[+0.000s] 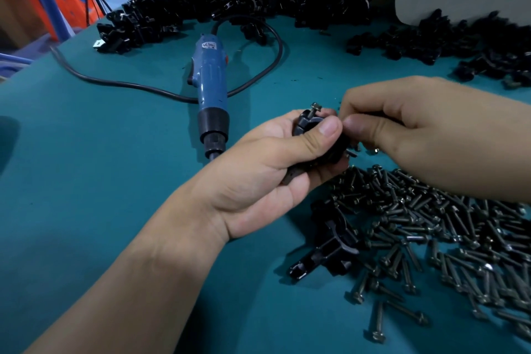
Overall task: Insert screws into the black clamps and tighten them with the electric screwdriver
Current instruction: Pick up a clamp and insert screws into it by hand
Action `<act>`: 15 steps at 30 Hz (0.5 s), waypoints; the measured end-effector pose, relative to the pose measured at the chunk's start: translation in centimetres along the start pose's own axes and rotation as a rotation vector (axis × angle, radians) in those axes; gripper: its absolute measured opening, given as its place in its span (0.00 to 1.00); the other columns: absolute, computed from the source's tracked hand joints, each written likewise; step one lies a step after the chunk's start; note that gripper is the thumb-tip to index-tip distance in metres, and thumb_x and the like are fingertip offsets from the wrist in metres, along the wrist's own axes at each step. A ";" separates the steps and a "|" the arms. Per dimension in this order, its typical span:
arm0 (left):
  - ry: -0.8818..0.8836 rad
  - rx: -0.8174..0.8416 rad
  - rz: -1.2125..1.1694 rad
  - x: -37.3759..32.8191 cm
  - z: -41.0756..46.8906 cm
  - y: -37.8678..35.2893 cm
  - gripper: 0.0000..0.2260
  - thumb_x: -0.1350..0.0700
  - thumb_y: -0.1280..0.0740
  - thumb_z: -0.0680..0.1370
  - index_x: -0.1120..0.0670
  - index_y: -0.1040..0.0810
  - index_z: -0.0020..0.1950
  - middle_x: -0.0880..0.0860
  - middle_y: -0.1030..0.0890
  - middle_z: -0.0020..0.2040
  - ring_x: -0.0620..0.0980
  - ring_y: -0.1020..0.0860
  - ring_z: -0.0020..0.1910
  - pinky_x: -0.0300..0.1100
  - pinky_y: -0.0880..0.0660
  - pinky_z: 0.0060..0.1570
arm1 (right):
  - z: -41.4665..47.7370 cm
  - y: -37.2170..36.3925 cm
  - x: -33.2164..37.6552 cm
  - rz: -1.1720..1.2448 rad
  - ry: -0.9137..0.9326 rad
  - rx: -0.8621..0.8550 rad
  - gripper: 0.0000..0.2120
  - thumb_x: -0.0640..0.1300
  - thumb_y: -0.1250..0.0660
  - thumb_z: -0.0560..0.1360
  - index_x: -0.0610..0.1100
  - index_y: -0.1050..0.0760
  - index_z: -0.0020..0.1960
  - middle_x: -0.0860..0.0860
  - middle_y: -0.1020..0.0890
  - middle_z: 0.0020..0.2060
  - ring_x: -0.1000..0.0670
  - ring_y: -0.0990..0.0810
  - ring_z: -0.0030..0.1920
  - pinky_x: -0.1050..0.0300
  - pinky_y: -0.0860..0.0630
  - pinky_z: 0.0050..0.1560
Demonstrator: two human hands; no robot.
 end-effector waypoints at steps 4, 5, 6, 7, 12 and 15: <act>-0.004 -0.022 -0.030 0.0 0.0 0.4 0.07 0.61 0.35 0.80 0.59 0.26 0.57 0.52 0.17 0.48 0.44 0.17 0.48 0.38 0.20 0.57 | 0.1 0.3 -0.3 0.022 -0.035 -0.006 0.14 0.61 0.42 0.70 0.57 0.21 0.42 0.63 0.18 0.33 0.62 0.22 0.32 0.57 0.30 0.33; -0.003 -0.017 -0.026 0.0 0.0 0.4 0.06 0.61 0.35 0.81 0.59 0.26 0.57 0.52 0.17 0.47 0.44 0.17 0.48 0.38 0.20 0.57 | 0.1 0.3 -0.5 0.055 -0.047 -0.006 0.15 0.62 0.41 0.69 0.57 0.20 0.42 0.63 0.17 0.33 0.62 0.21 0.32 0.57 0.27 0.35; 0.000 -0.009 -0.017 -0.1 -0.1 0.2 0.05 0.61 0.36 0.81 0.59 0.26 0.56 0.51 0.17 0.47 0.43 0.17 0.48 0.38 0.20 0.57 | 0.1 0.5 -0.7 0.093 -0.055 -0.010 0.15 0.63 0.40 0.69 0.58 0.19 0.43 0.63 0.16 0.33 0.62 0.19 0.32 0.55 0.23 0.38; 0.004 -0.001 -0.006 -0.1 -0.1 0.1 0.05 0.61 0.36 0.82 0.59 0.25 0.56 0.51 0.16 0.46 0.43 0.17 0.48 0.37 0.21 0.57 | 0.0 0.6 -0.7 0.124 -0.056 -0.016 0.14 0.63 0.39 0.69 0.59 0.19 0.45 0.63 0.16 0.34 0.61 0.18 0.33 0.52 0.20 0.42; 0.027 -0.007 0.024 0.1 -0.2 -0.1 0.06 0.60 0.35 0.81 0.60 0.19 0.54 0.51 0.16 0.48 0.43 0.19 0.49 0.39 0.21 0.58 | -0.1 0.8 0.0 0.111 0.036 -0.027 0.09 0.58 0.38 0.70 0.59 0.21 0.46 0.62 0.16 0.34 0.59 0.17 0.34 0.48 0.18 0.41; 0.019 -0.056 0.032 0.2 -0.1 0.1 0.05 0.59 0.32 0.79 0.58 0.17 0.51 0.51 0.16 0.46 0.43 0.19 0.47 0.39 0.20 0.55 | -0.1 0.9 0.1 0.151 0.065 -0.040 0.07 0.53 0.36 0.69 0.56 0.19 0.43 0.61 0.15 0.33 0.61 0.17 0.33 0.55 0.19 0.41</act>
Point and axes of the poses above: each hand's wrist, its own z-axis towards the middle knuckle, its own y-axis out of the back of the hand, x = y × z, the point moved 9 cm from there along z, towards the middle knuckle
